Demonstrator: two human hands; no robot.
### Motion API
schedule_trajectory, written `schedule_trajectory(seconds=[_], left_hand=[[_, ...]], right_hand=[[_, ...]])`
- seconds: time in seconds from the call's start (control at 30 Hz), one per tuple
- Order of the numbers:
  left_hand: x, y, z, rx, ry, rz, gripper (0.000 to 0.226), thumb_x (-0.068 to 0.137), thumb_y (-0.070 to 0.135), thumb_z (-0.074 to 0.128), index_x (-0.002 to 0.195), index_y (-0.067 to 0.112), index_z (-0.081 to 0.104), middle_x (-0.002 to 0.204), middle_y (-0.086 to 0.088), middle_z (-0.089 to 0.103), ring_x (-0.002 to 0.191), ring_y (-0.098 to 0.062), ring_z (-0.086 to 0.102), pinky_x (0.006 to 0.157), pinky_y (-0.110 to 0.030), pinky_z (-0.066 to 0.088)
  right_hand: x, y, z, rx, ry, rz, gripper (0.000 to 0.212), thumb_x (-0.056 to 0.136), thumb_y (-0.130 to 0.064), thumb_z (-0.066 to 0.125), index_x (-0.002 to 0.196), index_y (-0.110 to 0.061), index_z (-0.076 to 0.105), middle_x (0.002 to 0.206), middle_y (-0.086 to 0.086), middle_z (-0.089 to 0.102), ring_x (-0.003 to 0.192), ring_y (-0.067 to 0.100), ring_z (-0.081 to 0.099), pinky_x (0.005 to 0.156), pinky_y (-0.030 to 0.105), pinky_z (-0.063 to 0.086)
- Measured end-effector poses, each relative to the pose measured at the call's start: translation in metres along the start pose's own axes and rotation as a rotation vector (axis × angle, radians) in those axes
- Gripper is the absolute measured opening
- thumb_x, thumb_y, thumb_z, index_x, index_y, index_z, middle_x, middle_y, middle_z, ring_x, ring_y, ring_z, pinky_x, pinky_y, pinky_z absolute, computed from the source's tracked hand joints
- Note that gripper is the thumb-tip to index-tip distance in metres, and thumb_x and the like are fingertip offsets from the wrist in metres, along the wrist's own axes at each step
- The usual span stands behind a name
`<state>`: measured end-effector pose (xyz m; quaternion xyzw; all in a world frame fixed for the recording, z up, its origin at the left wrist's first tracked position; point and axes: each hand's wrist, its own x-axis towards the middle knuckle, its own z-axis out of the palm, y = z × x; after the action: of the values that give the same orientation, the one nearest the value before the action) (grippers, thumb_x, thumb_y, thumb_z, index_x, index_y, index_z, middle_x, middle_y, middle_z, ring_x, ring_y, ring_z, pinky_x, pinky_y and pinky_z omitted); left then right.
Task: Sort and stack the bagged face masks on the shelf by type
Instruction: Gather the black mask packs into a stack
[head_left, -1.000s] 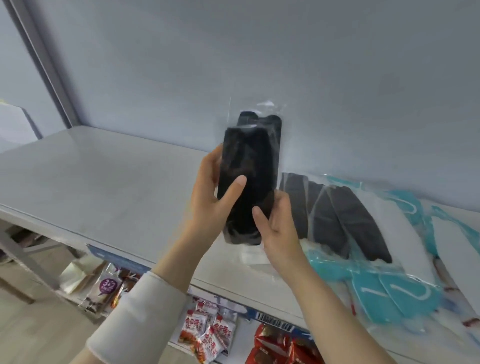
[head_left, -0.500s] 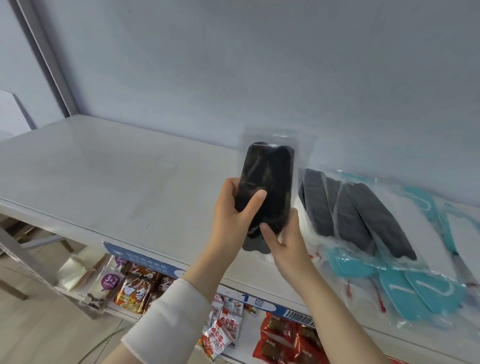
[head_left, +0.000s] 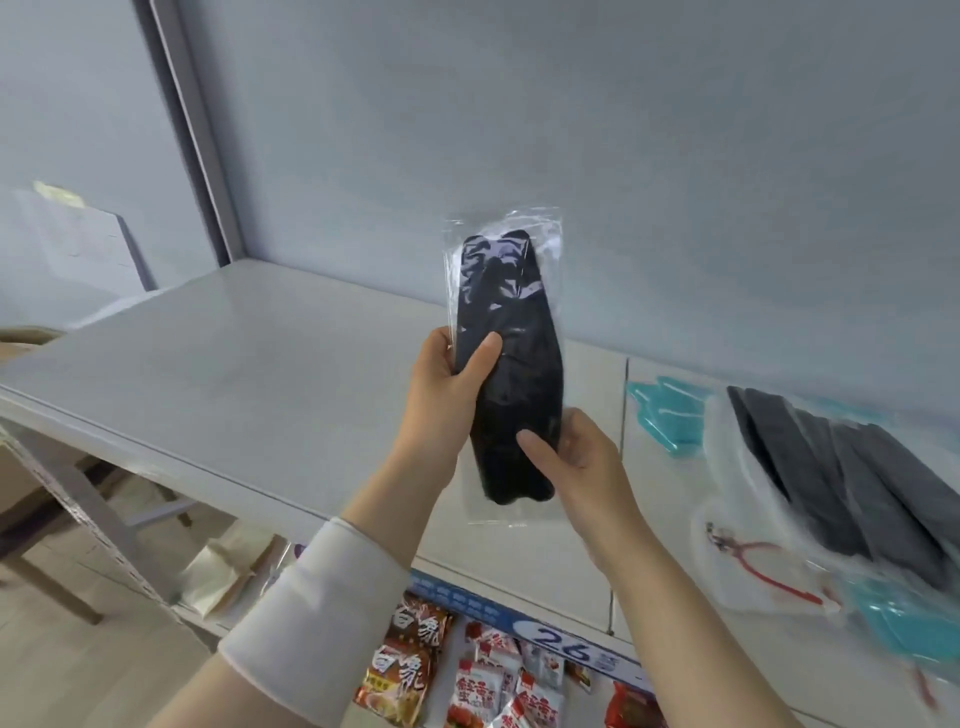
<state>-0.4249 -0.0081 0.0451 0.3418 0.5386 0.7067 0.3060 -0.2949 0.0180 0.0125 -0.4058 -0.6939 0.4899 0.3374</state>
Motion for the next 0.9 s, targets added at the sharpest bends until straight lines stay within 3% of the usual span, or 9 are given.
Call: schedule_trajectory(seconds=[0.17, 0.3, 0.37, 0.43, 0.6, 0.7, 0.77, 0.83, 0.9], left_hand=[[0.062, -0.002, -0.118, 0.043, -0.093, -0.13, 0.015, 0.09, 0.028, 0.061, 0.095, 0.016, 0.054, 0.098, -0.012, 0.07, 0.093, -0.027, 0.068, 0.085, -0.04, 0.056], [0.107, -0.008, -0.185, 0.11, -0.154, -0.188, 0.015, 0.09, 0.018, 0.062, 0.096, 0.01, 0.052, 0.089, -0.013, 0.065, 0.074, -0.021, 0.063, 0.057, -0.021, 0.051], [0.125, -0.016, -0.204, 0.125, -0.136, -0.229, 0.017, 0.086, 0.017, 0.067, 0.094, 0.009, 0.054, 0.093, -0.017, 0.064, 0.079, -0.025, 0.063, 0.066, -0.032, 0.054], [0.138, -0.022, -0.218, 0.134, -0.099, -0.256, 0.02, 0.081, 0.021, 0.071, 0.088, 0.009, 0.057, 0.094, -0.02, 0.064, 0.084, -0.029, 0.063, 0.08, -0.044, 0.053], [0.167, -0.031, -0.262, 0.155, -0.033, -0.283, 0.028, 0.085, 0.017, 0.068, 0.101, -0.004, 0.059, 0.098, -0.019, 0.068, 0.087, -0.027, 0.065, 0.084, -0.043, 0.053], [0.195, -0.033, -0.296, 0.218, -0.04, -0.318, 0.017, 0.085, 0.019, 0.068, 0.09, 0.005, 0.061, 0.092, -0.011, 0.069, 0.084, -0.024, 0.065, 0.069, -0.031, 0.052], [0.222, -0.032, -0.316, 0.264, -0.083, -0.332, 0.013, 0.085, 0.02, 0.068, 0.083, 0.009, 0.061, 0.082, -0.004, 0.066, 0.076, -0.018, 0.062, 0.062, -0.023, 0.045], [0.254, -0.03, -0.333, 0.311, -0.121, -0.34, 0.012, 0.085, 0.017, 0.068, 0.079, 0.013, 0.06, 0.075, 0.001, 0.062, 0.069, -0.013, 0.06, 0.058, -0.019, 0.044], [0.289, -0.03, -0.347, 0.34, -0.141, -0.349, 0.012, 0.084, 0.015, 0.069, 0.087, 0.012, 0.058, 0.077, 0.001, 0.062, 0.069, -0.012, 0.061, 0.059, -0.019, 0.049]], right_hand=[[0.041, -0.02, 0.113, 0.105, -0.022, 0.122, 0.022, 0.086, -0.03, 0.063, 0.1, -0.014, 0.058, 0.098, 0.002, 0.067, 0.086, 0.009, 0.064, 0.055, 0.011, 0.049], [0.07, -0.03, 0.179, 0.143, 0.028, 0.232, 0.021, 0.083, -0.022, 0.068, 0.095, -0.005, 0.063, 0.094, 0.013, 0.07, 0.087, 0.026, 0.068, 0.071, 0.036, 0.057], [0.082, -0.032, 0.2, 0.114, 0.047, 0.264, 0.021, 0.083, -0.021, 0.068, 0.091, -0.003, 0.063, 0.091, 0.015, 0.07, 0.086, 0.029, 0.068, 0.076, 0.043, 0.056], [0.092, -0.034, 0.217, 0.105, 0.042, 0.286, 0.019, 0.083, -0.021, 0.068, 0.09, -0.004, 0.063, 0.091, 0.015, 0.071, 0.086, 0.029, 0.068, 0.076, 0.042, 0.054], [0.119, -0.035, 0.257, 0.143, -0.036, 0.295, 0.02, 0.083, -0.023, 0.068, 0.097, -0.009, 0.062, 0.095, 0.01, 0.071, 0.086, 0.024, 0.068, 0.073, 0.035, 0.054], [0.138, -0.039, 0.289, 0.221, -0.063, 0.385, 0.027, 0.086, -0.026, 0.065, 0.107, -0.013, 0.056, 0.1, 0.003, 0.067, 0.081, 0.012, 0.064, 0.056, 0.016, 0.049], [0.159, -0.044, 0.312, 0.161, -0.049, 0.39, 0.024, 0.088, -0.022, 0.063, 0.107, -0.008, 0.059, 0.091, 0.003, 0.066, 0.067, 0.008, 0.059, 0.046, 0.01, 0.041], [0.185, -0.051, 0.337, 0.062, -0.014, 0.379, 0.02, 0.086, -0.02, 0.064, 0.099, -0.004, 0.063, 0.078, 0.003, 0.063, 0.058, 0.01, 0.054, 0.048, 0.014, 0.04], [0.212, -0.056, 0.361, -0.04, 0.017, 0.365, 0.016, 0.084, -0.022, 0.067, 0.083, -0.007, 0.064, 0.074, 0.006, 0.062, 0.059, 0.018, 0.054, 0.06, 0.024, 0.045]])
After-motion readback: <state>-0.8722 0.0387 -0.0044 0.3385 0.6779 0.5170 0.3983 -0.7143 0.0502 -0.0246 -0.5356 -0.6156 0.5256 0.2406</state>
